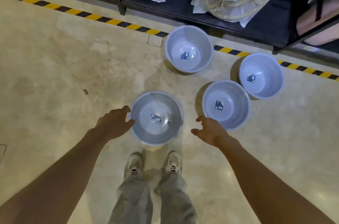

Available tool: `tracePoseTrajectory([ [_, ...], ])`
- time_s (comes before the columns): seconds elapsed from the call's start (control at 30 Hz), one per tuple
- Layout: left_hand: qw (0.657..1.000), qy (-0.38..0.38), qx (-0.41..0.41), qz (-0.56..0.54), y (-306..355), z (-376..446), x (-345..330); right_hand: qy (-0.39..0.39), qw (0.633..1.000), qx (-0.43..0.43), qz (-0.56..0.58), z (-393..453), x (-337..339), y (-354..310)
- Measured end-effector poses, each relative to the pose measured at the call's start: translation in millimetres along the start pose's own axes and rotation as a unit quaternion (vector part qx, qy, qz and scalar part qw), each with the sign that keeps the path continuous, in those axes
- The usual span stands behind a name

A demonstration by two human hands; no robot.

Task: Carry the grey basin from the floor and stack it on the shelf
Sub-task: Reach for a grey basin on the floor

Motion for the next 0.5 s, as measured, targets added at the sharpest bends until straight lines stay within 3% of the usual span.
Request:
tracePoseTrajectory([
  [0.3,0.997,0.027,0.036,-0.065,-68,140,-149,-0.010,0.998,-0.053,0.013,156,-130,40],
  [0.5,0.994,0.043,0.068,-0.077,-97,196,-215,0.037,0.993,-0.104,0.036,223,-191,62],
])
Point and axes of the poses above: each hand's wrist, its own z-axis towards the middle knuckle, its own x-axis out of the back of the hand, y = z × x, the point moved 3 cm from there along z, towards the middle knuckle, and after that the axes turned 4 degrees about y, right-handed, at the moved point
